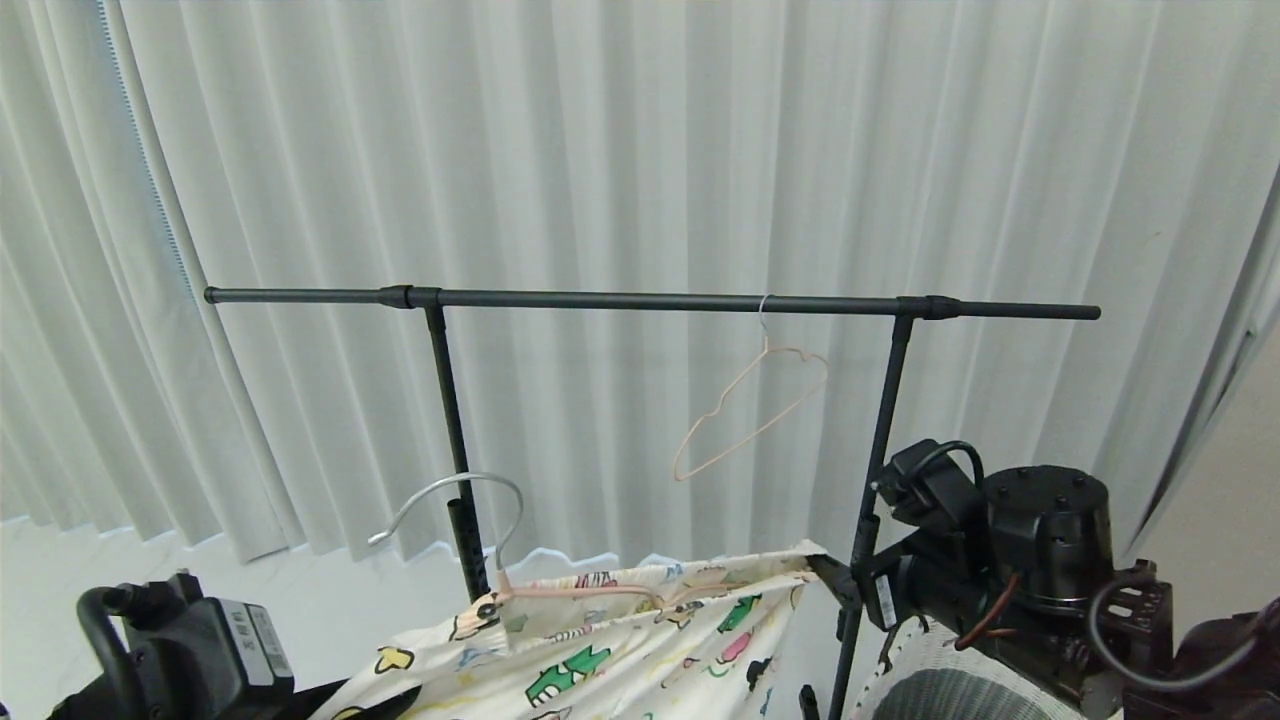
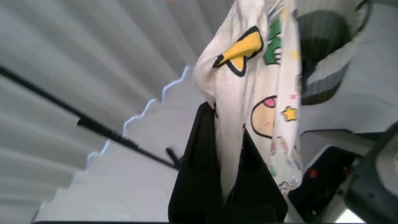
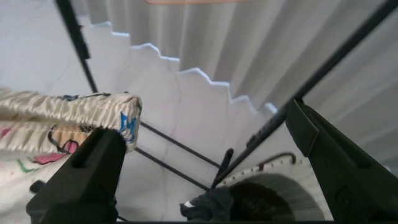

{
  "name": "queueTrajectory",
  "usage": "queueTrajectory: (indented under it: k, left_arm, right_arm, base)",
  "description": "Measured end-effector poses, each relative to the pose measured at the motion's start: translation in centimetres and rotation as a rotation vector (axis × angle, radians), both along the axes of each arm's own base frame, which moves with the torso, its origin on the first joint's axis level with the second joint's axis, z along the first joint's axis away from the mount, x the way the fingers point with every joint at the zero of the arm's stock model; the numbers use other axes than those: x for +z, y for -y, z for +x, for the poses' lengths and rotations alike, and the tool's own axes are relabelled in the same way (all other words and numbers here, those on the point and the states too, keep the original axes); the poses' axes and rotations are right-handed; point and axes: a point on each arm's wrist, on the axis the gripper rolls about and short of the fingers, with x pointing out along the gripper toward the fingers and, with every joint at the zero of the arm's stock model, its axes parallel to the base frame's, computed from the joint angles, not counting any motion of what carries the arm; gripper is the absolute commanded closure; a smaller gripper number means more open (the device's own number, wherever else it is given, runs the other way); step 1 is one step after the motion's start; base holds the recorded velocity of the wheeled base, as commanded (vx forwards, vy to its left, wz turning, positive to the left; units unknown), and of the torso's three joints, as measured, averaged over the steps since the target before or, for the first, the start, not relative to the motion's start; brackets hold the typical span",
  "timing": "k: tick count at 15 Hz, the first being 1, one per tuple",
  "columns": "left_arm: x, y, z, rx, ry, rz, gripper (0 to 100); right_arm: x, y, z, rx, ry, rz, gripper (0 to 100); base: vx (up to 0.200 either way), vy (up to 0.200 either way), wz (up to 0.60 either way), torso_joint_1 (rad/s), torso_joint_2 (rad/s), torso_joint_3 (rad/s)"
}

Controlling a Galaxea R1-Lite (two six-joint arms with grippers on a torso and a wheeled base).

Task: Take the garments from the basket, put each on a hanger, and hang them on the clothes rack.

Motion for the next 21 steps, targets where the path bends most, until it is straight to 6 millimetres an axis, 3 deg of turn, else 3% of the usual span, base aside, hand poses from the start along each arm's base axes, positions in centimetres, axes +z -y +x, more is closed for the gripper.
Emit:
queueTrajectory:
  k: [7, 11, 17, 21]
  left_arm:
    - [-0.1, 0.7, 0.5, -0.033, -0.037, -0.001, 100]
    - [0.0, 1.4, -0.1, -0.14, -0.047, -0.016, 100]
    - [0.5, 3.3, -0.9, -0.294, -0.041, -0.013, 100]
    - [0.8, 4.2, -1.2, -0.367, -0.02, 0.006, 100]
  right_arm:
    - [4.2, -1.9, -5.9, 0.518, 0.017, 0.002, 0]
    - [6.0, -3.1, -7.1, 0.704, 0.125, -0.037, 0]
    - [5.2, -6.2, -9.6, 0.923, 0.137, -0.077, 0]
    - [4.4, -6.3, -10.2, 1.007, 0.062, -0.11, 0]
  base:
    - [0.0, 0.0, 0.0, 0.0, 0.0, 0.0]
    - [0.0, 0.0, 0.0, 0.0, 0.0, 0.0]
    - [0.0, 0.0, 0.0, 0.0, 0.0, 0.0]
    - [0.0, 0.0, 0.0, 0.0, 0.0, 0.0]
